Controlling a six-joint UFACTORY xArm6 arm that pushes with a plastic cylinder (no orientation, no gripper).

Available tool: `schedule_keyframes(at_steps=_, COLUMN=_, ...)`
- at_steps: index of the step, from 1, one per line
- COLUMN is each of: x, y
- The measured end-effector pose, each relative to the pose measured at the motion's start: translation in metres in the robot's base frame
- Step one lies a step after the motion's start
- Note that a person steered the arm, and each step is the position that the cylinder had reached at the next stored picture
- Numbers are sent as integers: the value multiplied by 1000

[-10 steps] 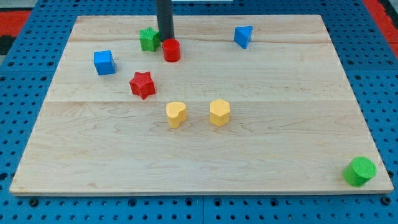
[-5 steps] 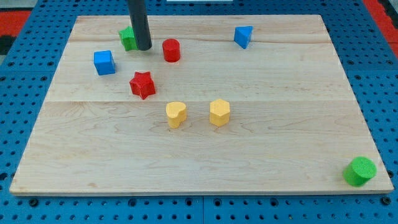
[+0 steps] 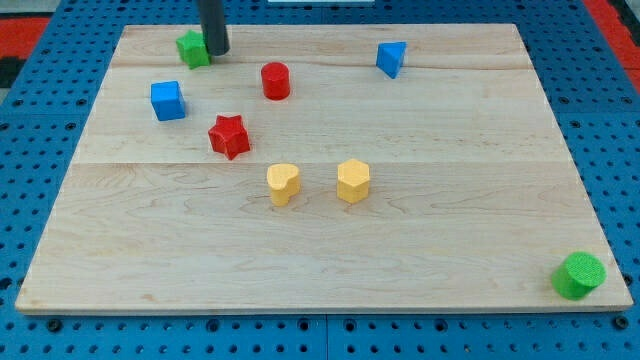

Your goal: Push the green star to the top left

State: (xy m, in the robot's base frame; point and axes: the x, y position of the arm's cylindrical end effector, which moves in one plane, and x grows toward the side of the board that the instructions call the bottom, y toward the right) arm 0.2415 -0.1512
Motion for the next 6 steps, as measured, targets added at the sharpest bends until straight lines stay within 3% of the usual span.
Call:
schedule_keyframes(at_steps=3, x=30, y=-21)
schedule_keyframes(at_steps=6, x=5, y=-100)
